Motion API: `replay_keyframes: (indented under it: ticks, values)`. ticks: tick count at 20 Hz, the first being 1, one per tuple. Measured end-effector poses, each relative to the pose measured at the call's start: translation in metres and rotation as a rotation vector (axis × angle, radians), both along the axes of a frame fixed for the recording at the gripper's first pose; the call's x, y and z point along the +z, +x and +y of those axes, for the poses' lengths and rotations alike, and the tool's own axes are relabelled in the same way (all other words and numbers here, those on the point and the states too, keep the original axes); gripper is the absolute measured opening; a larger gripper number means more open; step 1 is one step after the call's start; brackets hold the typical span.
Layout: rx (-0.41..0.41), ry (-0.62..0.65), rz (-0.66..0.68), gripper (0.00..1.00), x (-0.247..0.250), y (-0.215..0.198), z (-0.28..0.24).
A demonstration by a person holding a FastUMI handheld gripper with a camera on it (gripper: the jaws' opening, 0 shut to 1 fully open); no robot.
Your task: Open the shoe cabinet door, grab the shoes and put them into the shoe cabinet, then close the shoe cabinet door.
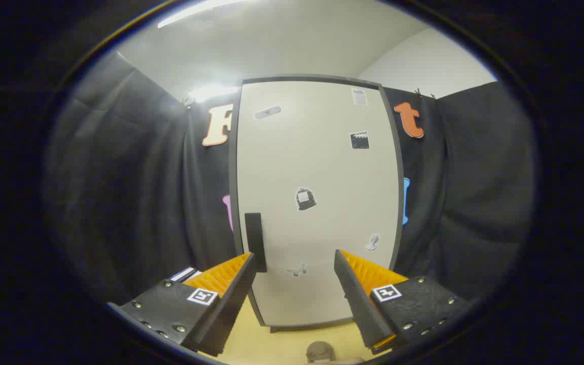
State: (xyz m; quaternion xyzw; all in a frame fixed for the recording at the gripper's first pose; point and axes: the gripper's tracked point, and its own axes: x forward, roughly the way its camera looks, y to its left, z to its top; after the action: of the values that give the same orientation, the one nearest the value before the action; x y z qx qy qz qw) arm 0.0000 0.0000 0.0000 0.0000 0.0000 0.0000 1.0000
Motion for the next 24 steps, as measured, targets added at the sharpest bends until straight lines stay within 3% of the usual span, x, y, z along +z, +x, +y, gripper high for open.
replay_keyframes:
  ticks: [15,24]
  values:
    - [0.081,-0.009,-0.017,0.95,0.005,0.013,0.012]
    - [0.105,0.007,0.019,0.95,-0.012,0.07,0.049]
